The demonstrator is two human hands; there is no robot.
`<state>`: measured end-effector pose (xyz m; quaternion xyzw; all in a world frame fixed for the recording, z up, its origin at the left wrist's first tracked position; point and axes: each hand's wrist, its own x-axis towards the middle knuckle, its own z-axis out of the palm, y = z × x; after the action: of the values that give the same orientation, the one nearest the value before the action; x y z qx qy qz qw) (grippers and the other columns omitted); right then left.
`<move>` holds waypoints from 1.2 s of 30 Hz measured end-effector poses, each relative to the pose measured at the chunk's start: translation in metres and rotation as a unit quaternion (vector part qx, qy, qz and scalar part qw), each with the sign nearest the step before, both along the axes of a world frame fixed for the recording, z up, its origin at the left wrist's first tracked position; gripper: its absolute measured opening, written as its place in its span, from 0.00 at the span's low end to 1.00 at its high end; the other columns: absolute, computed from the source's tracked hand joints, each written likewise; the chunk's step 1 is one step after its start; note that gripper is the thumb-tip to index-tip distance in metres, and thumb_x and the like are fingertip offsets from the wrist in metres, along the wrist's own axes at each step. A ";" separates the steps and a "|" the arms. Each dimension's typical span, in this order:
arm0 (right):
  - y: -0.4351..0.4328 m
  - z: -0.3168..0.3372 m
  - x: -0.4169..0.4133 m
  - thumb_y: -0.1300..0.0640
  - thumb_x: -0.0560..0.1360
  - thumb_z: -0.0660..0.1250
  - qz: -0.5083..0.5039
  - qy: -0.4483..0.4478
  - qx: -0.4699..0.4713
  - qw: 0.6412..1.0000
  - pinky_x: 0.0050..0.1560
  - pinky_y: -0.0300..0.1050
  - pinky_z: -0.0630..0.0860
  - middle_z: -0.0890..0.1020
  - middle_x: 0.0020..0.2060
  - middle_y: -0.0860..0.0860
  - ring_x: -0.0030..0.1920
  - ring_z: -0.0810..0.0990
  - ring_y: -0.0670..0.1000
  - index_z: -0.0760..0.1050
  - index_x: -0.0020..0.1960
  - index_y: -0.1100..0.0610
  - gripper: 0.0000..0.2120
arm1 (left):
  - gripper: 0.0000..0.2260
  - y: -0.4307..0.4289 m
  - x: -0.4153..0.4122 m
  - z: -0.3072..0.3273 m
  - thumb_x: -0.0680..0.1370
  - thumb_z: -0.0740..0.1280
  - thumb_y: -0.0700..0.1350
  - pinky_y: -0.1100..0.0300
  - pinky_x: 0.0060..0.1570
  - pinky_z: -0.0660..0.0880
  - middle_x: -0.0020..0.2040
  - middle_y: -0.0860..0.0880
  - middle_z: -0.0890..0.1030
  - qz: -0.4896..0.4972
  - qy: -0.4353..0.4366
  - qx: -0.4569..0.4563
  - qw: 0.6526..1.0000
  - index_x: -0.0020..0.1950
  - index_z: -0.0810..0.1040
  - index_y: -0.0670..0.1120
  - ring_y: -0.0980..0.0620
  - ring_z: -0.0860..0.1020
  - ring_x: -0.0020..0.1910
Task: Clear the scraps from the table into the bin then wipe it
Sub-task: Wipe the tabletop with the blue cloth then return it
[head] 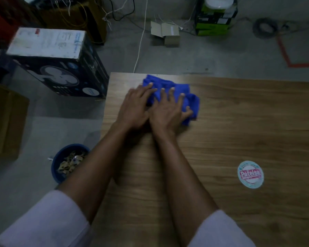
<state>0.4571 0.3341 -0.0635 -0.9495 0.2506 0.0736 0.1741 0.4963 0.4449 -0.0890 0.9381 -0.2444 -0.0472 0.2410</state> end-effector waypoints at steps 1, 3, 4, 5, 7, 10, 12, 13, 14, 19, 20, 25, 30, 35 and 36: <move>0.017 0.010 0.003 0.43 0.85 0.54 0.044 0.025 0.004 0.999 0.73 0.69 0.53 0.56 0.83 0.46 0.82 0.51 0.57 0.59 0.81 0.44 0.25 | 0.30 0.018 -0.001 0.003 0.75 0.59 0.56 0.43 0.76 0.60 0.77 0.43 0.70 0.030 0.006 -0.034 0.999 0.74 0.73 0.43 0.41 0.68 0.76; 0.040 0.033 0.004 0.46 0.83 0.59 0.109 0.014 0.030 0.993 0.71 0.65 0.61 0.69 0.77 0.51 0.76 0.64 0.58 0.68 0.76 0.47 0.22 | 0.30 0.042 -0.009 0.013 0.75 0.64 0.52 0.41 0.77 0.61 0.77 0.41 0.69 0.102 -0.011 -0.116 0.988 0.75 0.71 0.41 0.41 0.67 0.76; 0.043 0.045 0.001 0.47 0.82 0.61 0.107 -0.019 0.066 0.992 0.66 0.59 0.66 0.77 0.69 0.53 0.71 0.71 0.57 0.72 0.72 0.48 0.20 | 0.31 0.047 -0.016 0.019 0.76 0.66 0.50 0.41 0.77 0.59 0.78 0.41 0.67 0.136 -0.031 -0.151 0.979 0.77 0.68 0.40 0.41 0.65 0.78; 0.039 0.056 -0.003 0.48 0.82 0.62 0.085 -0.059 0.100 0.990 0.59 0.53 0.69 0.81 0.62 0.53 0.65 0.76 0.58 0.74 0.70 0.49 0.18 | 0.33 0.048 -0.026 0.027 0.77 0.67 0.48 0.42 0.78 0.58 0.80 0.44 0.63 0.164 -0.045 -0.182 0.968 0.80 0.63 0.40 0.43 0.62 0.80; 0.016 0.078 -0.019 0.47 0.83 0.61 0.007 -0.124 0.108 0.986 0.49 0.48 0.68 0.82 0.58 0.53 0.58 0.80 0.57 0.73 0.71 0.47 0.18 | 0.36 0.039 -0.048 0.042 0.79 0.68 0.48 0.47 0.80 0.55 0.82 0.51 0.56 0.206 -0.043 -0.216 0.953 0.83 0.55 0.44 0.52 0.55 0.82; -0.034 0.089 -0.051 0.39 0.82 0.61 -0.063 -0.129 0.050 0.988 0.55 0.52 0.73 0.76 0.68 0.53 0.65 0.76 0.58 0.68 0.77 0.45 0.25 | 0.34 0.022 -0.070 0.042 0.79 0.67 0.50 0.45 0.79 0.57 0.82 0.49 0.60 0.216 -0.006 -0.184 0.959 0.82 0.58 0.48 0.51 0.57 0.81; -0.054 0.083 -0.075 0.31 0.80 0.56 -0.039 -0.031 0.015 0.999 0.64 0.57 0.69 0.67 0.76 0.55 0.72 0.69 0.59 0.63 0.80 0.45 0.32 | 0.31 0.013 -0.083 0.031 0.79 0.65 0.51 0.45 0.78 0.56 0.80 0.47 0.65 0.203 -0.002 -0.136 0.970 0.81 0.63 0.47 0.47 0.59 0.80; -0.061 0.077 -0.085 0.27 0.79 0.53 -0.025 -0.009 -0.024 0.999 0.68 0.61 0.65 0.63 0.78 0.56 0.74 0.65 0.60 0.61 0.80 0.43 0.35 | 0.29 0.009 -0.087 0.025 0.79 0.64 0.51 0.46 0.79 0.55 0.79 0.47 0.66 0.202 -0.001 -0.120 0.972 0.80 0.65 0.46 0.47 0.59 0.80; -0.068 0.070 -0.092 0.25 0.78 0.52 -0.008 -0.009 -0.063 0.998 0.70 0.65 0.61 0.60 0.80 0.56 0.77 0.61 0.61 0.60 0.80 0.41 0.36 | 0.27 0.007 -0.091 0.019 0.80 0.63 0.50 0.47 0.79 0.54 0.79 0.47 0.67 0.209 -0.003 -0.108 0.972 0.79 0.66 0.46 0.47 0.60 0.80; -0.092 -0.003 -0.091 0.27 0.77 0.57 0.178 -0.035 -0.016 0.983 0.77 0.71 0.50 0.50 0.84 0.49 0.83 0.48 0.58 0.55 0.81 0.36 0.36 | 0.23 0.018 -0.100 -0.003 0.83 0.61 0.48 0.51 0.79 0.53 0.77 0.46 0.71 0.255 -0.018 -0.120 0.959 0.77 0.69 0.44 0.48 0.63 0.78; -0.088 -0.017 -0.086 0.29 0.78 0.57 0.185 -0.061 -0.018 0.981 0.78 0.69 0.50 0.53 0.83 0.49 0.83 0.51 0.58 0.58 0.81 0.38 0.34 | 0.23 0.021 -0.101 -0.005 0.83 0.61 0.48 0.52 0.78 0.53 0.76 0.46 0.71 0.258 -0.019 -0.133 0.957 0.77 0.69 0.44 0.48 0.63 0.78; -0.022 -0.033 -0.038 0.43 0.79 0.56 0.094 -0.135 -0.023 0.986 0.79 0.63 0.51 0.62 0.81 0.55 0.80 0.58 0.65 0.66 0.79 0.47 0.29 | 0.22 0.035 -0.107 -0.006 0.82 0.62 0.48 0.59 0.76 0.59 0.76 0.46 0.71 0.282 -0.023 -0.196 0.939 0.76 0.70 0.43 0.49 0.65 0.76; 0.064 -0.019 -0.028 0.42 0.76 0.48 0.237 -0.106 0.145 0.955 0.81 0.56 0.44 0.62 0.80 0.57 0.82 0.53 0.64 0.68 0.78 0.53 0.35 | 0.26 0.045 -0.118 0.003 0.82 0.61 0.53 0.67 0.75 0.56 0.79 0.46 0.66 0.318 0.015 -0.289 0.903 0.78 0.68 0.42 0.49 0.63 0.78; 0.047 0.030 -0.054 0.50 0.75 0.65 0.166 -0.096 0.373 0.908 0.62 0.48 0.78 0.86 0.56 0.52 0.59 0.83 0.52 0.82 0.66 0.53 0.21 | 0.26 0.044 -0.141 0.029 0.84 0.59 0.49 0.47 0.79 0.56 0.82 0.43 0.60 0.261 -0.042 -0.301 0.916 0.80 0.63 0.39 0.46 0.57 0.82; 0.028 0.041 -0.066 0.52 0.77 0.68 0.135 -0.121 0.373 0.910 0.59 0.44 0.78 0.87 0.55 0.50 0.56 0.84 0.49 0.82 0.65 0.53 0.18 | 0.25 0.040 -0.147 0.032 0.84 0.60 0.47 0.45 0.79 0.56 0.81 0.42 0.61 0.231 -0.056 -0.288 0.928 0.79 0.64 0.38 0.45 0.57 0.82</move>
<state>0.3910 0.3625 -0.0227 -0.8421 0.0510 0.0689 0.5325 0.3492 0.4845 -0.0570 0.8598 -0.0368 0.1348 0.4911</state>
